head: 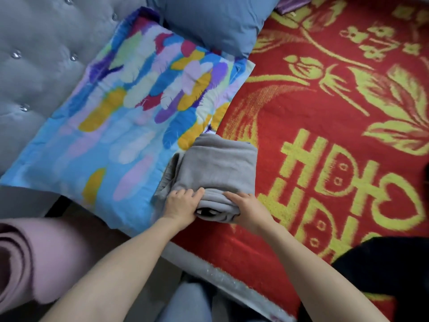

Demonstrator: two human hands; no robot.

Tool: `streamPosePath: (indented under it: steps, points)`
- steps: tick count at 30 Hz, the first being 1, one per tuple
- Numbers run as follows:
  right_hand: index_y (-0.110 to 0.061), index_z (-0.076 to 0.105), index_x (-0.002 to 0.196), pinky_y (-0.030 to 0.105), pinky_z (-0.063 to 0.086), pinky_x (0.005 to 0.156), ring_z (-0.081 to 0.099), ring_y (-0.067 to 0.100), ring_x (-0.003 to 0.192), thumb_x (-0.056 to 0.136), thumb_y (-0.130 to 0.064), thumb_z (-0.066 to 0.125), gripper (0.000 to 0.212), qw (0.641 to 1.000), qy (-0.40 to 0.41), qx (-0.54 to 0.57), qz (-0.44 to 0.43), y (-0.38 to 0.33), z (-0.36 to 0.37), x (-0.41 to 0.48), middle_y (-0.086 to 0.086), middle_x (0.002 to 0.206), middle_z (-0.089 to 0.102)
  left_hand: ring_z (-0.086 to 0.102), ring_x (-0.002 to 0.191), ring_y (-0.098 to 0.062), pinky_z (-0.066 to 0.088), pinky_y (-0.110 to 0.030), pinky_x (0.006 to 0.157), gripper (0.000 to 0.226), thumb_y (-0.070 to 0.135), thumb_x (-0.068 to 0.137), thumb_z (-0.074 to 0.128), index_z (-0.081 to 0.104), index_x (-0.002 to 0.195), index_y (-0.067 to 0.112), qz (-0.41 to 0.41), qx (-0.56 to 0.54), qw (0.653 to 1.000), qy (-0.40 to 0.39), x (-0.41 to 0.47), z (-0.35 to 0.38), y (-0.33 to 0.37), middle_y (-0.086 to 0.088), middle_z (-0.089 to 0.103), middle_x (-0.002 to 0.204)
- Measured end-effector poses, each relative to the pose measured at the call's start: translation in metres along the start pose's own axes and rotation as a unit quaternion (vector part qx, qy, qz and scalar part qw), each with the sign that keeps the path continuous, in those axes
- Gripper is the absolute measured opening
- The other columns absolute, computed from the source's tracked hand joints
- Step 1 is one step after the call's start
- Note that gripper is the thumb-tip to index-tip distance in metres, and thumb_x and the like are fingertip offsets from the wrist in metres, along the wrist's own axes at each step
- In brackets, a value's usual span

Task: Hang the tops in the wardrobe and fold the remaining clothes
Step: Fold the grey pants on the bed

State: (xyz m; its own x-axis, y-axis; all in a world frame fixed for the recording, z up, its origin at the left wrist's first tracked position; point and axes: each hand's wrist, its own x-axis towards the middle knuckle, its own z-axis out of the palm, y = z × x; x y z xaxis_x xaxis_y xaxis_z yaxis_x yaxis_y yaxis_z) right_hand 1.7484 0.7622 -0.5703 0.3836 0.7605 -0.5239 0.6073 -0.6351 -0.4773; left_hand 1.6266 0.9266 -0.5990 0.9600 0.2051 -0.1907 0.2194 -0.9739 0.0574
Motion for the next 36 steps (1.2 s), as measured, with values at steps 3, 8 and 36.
streamPosePath:
  steps: [3,8,36]
  points:
    - [-0.032,0.032,0.143,0.034,0.045,0.086,0.042,0.024,0.116,0.084,-0.024,0.063,0.067,0.999,0.015,-0.02,-0.038,-0.006,-0.028,-0.015,0.0,0.133,0.045,0.065,0.088,-0.025,0.048,-0.027,0.073,0.068,0.033,0.067,0.073,0.053,0.13,0.015,-0.051,0.013,0.997,-0.05,-0.008,-0.027,0.008,-0.007,0.066,0.098]
    - [-0.029,0.009,0.15,0.038,0.033,0.098,0.03,0.025,0.132,0.09,-0.043,0.05,0.074,0.959,0.088,-0.227,-0.143,-0.025,-0.056,-0.063,0.006,0.145,0.03,0.058,0.107,-0.026,0.045,-0.032,0.079,0.059,0.033,0.083,0.053,0.033,0.139,0.03,-0.188,-0.011,0.98,-0.064,-0.045,-0.074,0.031,-0.001,0.061,0.118]
    - [-0.031,-0.001,0.149,0.039,0.044,0.082,0.044,0.03,0.114,0.086,-0.014,0.054,0.085,0.675,0.019,-0.449,-0.585,-0.275,0.113,-0.306,0.007,0.129,0.042,0.063,0.091,-0.026,0.04,-0.031,0.065,0.038,0.049,0.079,0.055,0.045,0.109,0.027,-0.617,-0.104,0.777,0.066,-0.527,-0.119,0.198,0.0,0.066,0.1]
